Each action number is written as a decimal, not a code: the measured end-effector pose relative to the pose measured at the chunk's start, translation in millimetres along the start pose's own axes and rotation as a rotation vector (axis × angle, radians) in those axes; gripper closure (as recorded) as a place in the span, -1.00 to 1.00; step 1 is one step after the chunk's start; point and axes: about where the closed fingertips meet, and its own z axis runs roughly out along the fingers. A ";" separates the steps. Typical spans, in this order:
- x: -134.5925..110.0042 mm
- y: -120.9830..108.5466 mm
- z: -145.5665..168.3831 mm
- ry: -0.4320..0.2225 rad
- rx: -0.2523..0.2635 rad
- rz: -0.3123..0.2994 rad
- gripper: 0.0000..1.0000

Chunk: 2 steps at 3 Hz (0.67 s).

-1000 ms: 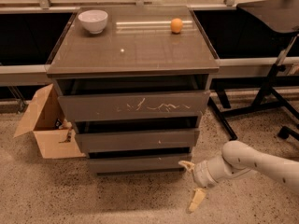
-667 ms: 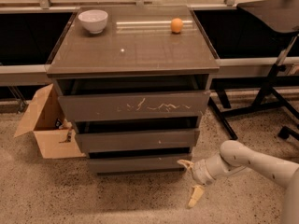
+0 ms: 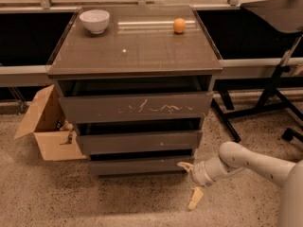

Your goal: Open bottom drawer

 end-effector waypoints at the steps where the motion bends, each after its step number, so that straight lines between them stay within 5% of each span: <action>1: 23.1 -18.8 22.9 0.051 -0.014 0.022 -1.00; 2: 46.5 -38.2 44.4 0.081 -0.016 0.030 -1.00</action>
Offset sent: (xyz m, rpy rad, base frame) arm 0.0557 -0.0063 -0.1022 -0.1224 0.0311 -0.0104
